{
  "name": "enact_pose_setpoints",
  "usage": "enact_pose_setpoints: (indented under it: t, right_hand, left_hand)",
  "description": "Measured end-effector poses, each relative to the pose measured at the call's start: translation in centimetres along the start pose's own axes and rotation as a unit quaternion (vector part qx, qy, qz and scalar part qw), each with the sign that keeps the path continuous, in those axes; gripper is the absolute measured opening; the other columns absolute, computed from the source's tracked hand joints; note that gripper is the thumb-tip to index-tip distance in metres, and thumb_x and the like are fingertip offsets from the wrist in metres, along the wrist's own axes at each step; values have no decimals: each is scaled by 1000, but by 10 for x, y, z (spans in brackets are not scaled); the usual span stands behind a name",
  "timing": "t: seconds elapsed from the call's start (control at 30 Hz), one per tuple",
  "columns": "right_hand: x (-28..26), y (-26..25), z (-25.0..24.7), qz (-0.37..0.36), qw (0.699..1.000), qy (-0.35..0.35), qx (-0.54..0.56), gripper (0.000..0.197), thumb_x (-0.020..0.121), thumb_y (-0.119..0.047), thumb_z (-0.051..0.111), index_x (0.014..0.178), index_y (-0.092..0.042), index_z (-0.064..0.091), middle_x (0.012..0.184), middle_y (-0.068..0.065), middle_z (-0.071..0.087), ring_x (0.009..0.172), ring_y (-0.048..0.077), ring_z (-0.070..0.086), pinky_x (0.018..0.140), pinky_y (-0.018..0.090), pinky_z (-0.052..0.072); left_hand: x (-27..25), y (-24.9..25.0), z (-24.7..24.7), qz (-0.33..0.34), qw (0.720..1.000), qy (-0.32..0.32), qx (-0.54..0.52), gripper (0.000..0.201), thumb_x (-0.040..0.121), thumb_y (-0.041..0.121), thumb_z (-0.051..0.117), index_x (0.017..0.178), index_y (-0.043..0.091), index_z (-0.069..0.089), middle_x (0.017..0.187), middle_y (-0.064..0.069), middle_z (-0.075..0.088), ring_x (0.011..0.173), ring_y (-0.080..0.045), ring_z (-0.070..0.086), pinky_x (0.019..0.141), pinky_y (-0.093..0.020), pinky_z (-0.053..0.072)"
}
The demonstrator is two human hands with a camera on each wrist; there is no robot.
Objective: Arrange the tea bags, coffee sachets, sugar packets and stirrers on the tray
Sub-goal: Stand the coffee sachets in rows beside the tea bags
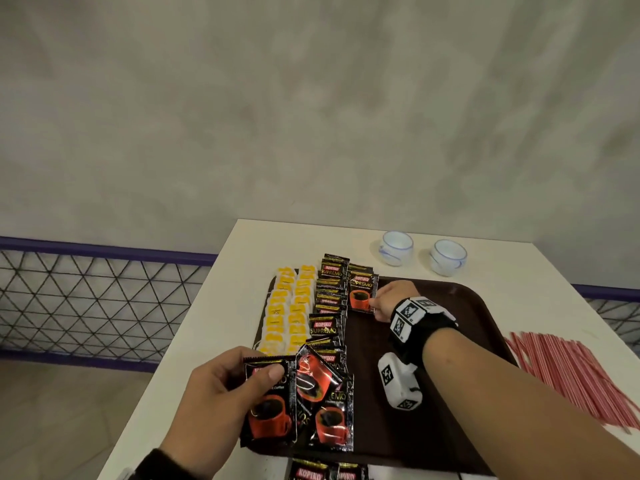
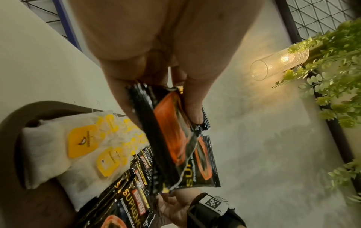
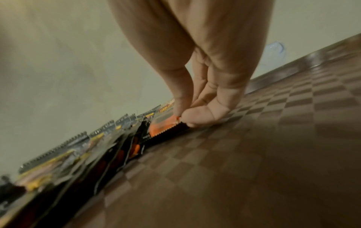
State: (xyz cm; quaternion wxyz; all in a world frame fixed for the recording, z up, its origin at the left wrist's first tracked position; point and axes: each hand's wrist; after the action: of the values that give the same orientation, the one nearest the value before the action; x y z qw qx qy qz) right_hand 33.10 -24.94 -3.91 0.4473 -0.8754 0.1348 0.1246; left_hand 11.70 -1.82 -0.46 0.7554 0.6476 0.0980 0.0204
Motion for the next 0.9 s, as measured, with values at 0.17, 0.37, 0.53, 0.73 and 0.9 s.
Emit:
enact_pose_setpoints:
  t: [0.17, 0.37, 0.53, 0.73, 0.9]
  right_hand:
    - [-1, -1, 2, 3, 1000, 26, -2, 18, 78, -17, 74, 70, -19, 59, 90, 14, 72, 86, 27, 71, 85, 41, 58]
    - [-22, 1, -7, -47, 998, 43, 27, 17, 78, -22, 76, 82, -22, 59, 91, 8, 69, 84, 26, 70, 85, 43, 57]
    - [-109, -11, -21, -154, 963, -179, 130, 16, 91, -23, 62, 104, -13, 63, 91, 5, 70, 72, 12, 63, 67, 26, 55]
    - [-152, 2, -30, -215, 923, -306, 95, 17, 84, -4, 69, 99, -12, 70, 83, 8, 70, 71, 17, 66, 60, 27, 55]
    - [-156, 2, -34, -203, 921, -317, 103, 24, 82, 10, 65, 91, -12, 70, 80, 7, 65, 62, 11, 65, 60, 27, 57]
  left_hand:
    - [9, 4, 7, 24, 999, -14, 20, 7, 76, 2, 68, 83, 1, 70, 77, -16, 73, 67, -24, 70, 56, -25, 54]
    - [16, 7, 22, 38, 997, -29, 60, 5, 75, 12, 71, 80, 11, 73, 85, -14, 74, 83, -32, 70, 78, -44, 56]
    - [19, 10, 32, 54, 992, -60, 101, 3, 79, 9, 70, 81, 10, 71, 84, -13, 73, 81, -30, 68, 73, -37, 57]
    - [15, 16, 43, 51, 988, -103, 107, 17, 79, 3, 69, 70, 17, 69, 76, -6, 72, 72, -20, 69, 63, -29, 53]
    - [14, 19, 45, 64, 986, -99, 114, 14, 77, 7, 72, 71, 20, 71, 82, -4, 73, 80, -19, 68, 73, -32, 54]
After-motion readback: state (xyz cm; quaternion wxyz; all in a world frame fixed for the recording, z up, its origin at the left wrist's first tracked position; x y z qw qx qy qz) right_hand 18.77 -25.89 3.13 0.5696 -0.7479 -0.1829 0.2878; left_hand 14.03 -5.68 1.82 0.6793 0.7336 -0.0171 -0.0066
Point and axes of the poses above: each hand's wrist, its own x-axis towards the middle knuckle, its own z-axis out of the palm, y = z × x
